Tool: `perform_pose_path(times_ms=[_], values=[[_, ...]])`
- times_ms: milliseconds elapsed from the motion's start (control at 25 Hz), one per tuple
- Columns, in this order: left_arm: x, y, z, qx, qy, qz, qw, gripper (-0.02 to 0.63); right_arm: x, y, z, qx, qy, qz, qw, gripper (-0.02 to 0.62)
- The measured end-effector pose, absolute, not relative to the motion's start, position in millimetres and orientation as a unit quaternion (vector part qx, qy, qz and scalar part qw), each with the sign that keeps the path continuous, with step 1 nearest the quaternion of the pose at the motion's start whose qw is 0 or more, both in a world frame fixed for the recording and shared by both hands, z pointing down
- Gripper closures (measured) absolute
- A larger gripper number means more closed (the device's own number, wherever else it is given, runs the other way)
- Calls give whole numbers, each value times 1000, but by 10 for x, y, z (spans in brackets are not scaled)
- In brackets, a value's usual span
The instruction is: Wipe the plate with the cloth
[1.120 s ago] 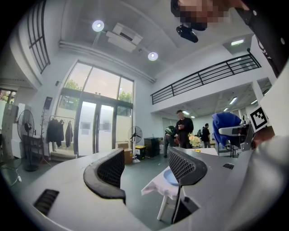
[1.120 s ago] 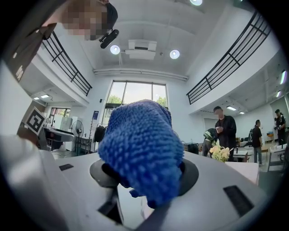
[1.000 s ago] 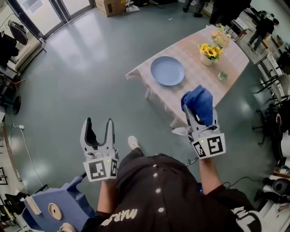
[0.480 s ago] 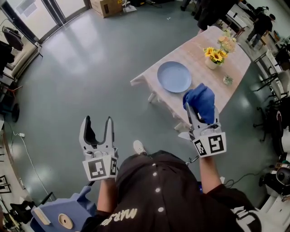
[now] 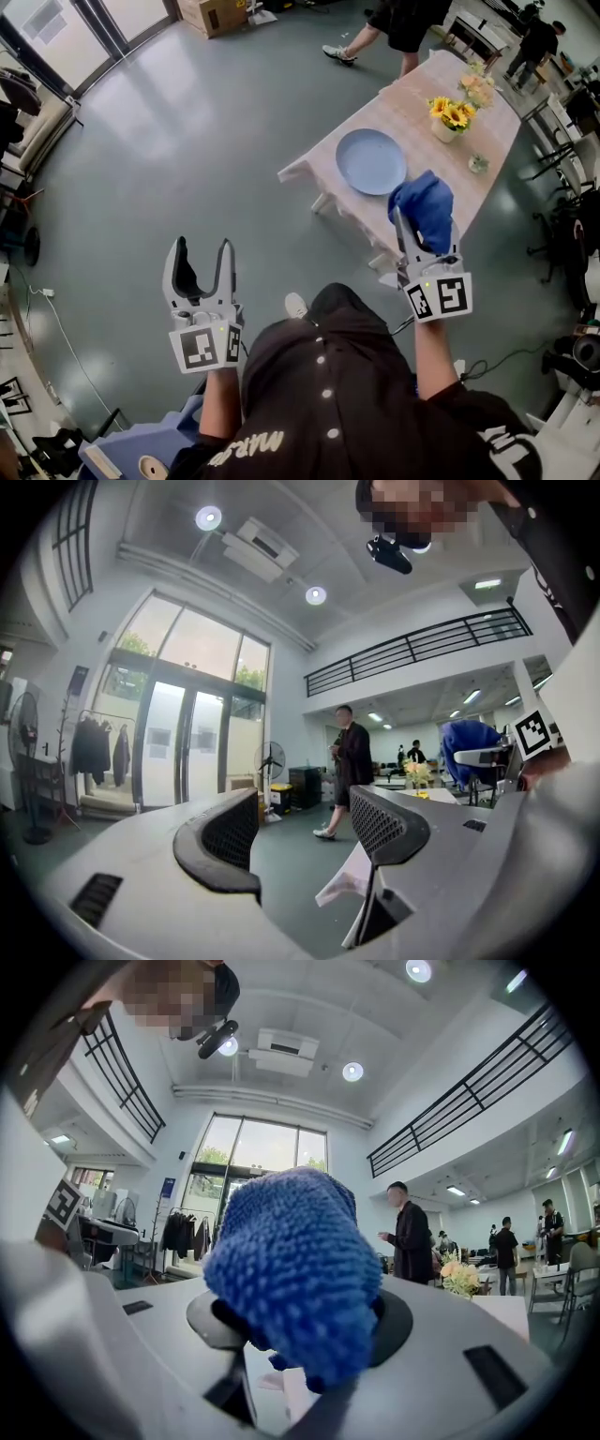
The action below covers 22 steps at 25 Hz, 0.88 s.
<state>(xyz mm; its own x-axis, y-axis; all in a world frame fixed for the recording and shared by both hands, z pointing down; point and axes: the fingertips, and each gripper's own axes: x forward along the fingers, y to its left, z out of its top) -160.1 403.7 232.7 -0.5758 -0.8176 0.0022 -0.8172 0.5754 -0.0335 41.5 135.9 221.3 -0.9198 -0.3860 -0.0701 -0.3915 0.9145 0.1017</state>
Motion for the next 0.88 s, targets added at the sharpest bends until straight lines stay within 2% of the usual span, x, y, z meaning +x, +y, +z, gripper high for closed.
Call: perform_pose_path(times_ms=[280, 880], values=[[-1709, 3677, 2569, -485, 874, -17, -34, 307, 445, 1133, 2343, -224, 973, 47, 8, 399], [-2149, 2156, 2679, -552, 832, -39, -38, 307, 219, -30, 2453, -279, 959, 46, -1, 399]])
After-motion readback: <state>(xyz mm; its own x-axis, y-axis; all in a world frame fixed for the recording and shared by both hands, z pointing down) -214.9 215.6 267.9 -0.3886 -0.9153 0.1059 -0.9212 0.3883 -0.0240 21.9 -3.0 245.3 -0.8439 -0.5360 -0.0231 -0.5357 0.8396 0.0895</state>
